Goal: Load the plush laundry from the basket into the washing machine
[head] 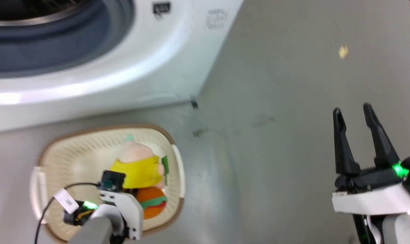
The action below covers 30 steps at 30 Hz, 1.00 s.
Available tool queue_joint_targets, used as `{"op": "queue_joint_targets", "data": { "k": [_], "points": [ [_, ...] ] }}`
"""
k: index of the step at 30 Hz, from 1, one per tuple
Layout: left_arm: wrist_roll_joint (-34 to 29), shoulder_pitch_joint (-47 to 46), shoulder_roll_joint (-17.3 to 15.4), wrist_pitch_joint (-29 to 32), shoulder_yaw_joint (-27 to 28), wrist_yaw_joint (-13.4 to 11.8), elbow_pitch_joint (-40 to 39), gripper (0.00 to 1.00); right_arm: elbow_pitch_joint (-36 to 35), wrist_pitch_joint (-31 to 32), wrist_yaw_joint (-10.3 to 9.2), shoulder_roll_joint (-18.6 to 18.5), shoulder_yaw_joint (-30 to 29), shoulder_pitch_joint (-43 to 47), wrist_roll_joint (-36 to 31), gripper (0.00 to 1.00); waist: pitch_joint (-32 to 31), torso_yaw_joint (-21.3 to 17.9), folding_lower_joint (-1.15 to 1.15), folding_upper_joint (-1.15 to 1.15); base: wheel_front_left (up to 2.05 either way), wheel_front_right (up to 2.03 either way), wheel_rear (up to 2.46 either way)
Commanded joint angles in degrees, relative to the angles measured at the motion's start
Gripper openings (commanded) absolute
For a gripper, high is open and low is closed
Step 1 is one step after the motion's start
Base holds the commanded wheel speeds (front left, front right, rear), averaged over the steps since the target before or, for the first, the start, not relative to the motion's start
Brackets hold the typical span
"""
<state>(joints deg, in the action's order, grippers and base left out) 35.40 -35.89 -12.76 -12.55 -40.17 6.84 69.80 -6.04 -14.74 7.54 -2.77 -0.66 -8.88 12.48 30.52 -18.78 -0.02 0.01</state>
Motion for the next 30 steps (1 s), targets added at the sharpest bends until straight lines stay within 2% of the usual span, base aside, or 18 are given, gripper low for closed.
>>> {"op": "queue_joint_targets", "data": {
  "k": [1, 4, 7, 13, 18, 24, 30],
  "points": [
    [-0.05, 1.52, 0.49, -1.35, -0.14, 0.4, -1.23, 0.0, 0.3, -0.26, -0.05, -0.1, -0.35, 1.4, -0.76, 1.0, -9.31, 6.53, 0.02, -0.01, 0.0, 0.0, 0.0],
    [-0.14, 3.87, 0.77, -2.32, 0.56, 0.38, -4.79, 0.0, 0.53, -0.26, -0.05, -0.1, -0.39, 3.45, -1.95, 1.0, -12.61, 8.94, 0.02, -0.01, 0.0, 0.0, 0.0],
    [-1.44, 6.78, -0.31, -2.41, 3.46, -1.52, -13.38, 0.0, 0.77, -0.26, -0.05, -0.1, -0.69, 5.21, -2.9, 1.0, -15.27, 11.04, 0.02, -0.01, 0.0, 0.0, 0.0],
    [-5.79, 17.06, -1.58, -2.43, 12.26, -5.41, -32.0, 0.0, 1.34, -0.26, -0.05, -0.1, -1.16, 7.77, -4.01, 1.0, -19.72, 13.45, 0.02, -0.01, 0.0, 0.0, 0.0],
    [-10.47, 23.55, -1.18, -2.44, 19.61, -6.7, -45.97, 0.0, 1.39, -0.26, -0.05, -0.1, -1.33, 8.87, -4.42, 1.0, -20.98, 14.39, 0.02, -0.01, 0.0, 0.0, 0.0],
    [-16.41, 26.91, 0.26, -2.44, 27.97, -6.17, -61.17, 0.0, 0.52, -0.26, -0.05, -0.1, -0.95, 8.37, -4.37, 1.0, -18.6, 14.27, 0.02, -0.01, 0.0, 0.0, 0.0],
    [-19.5, 21.03, -0.04, -2.44, 32.08, -5.95, -67.12, 0.0, -0.74, -0.26, -0.05, -0.1, -0.37, 4.96, -3.65, 1.0, -10.44, 12.85, 0.02, -0.01, 0.0, 0.0, 0.0]
  ]
}}
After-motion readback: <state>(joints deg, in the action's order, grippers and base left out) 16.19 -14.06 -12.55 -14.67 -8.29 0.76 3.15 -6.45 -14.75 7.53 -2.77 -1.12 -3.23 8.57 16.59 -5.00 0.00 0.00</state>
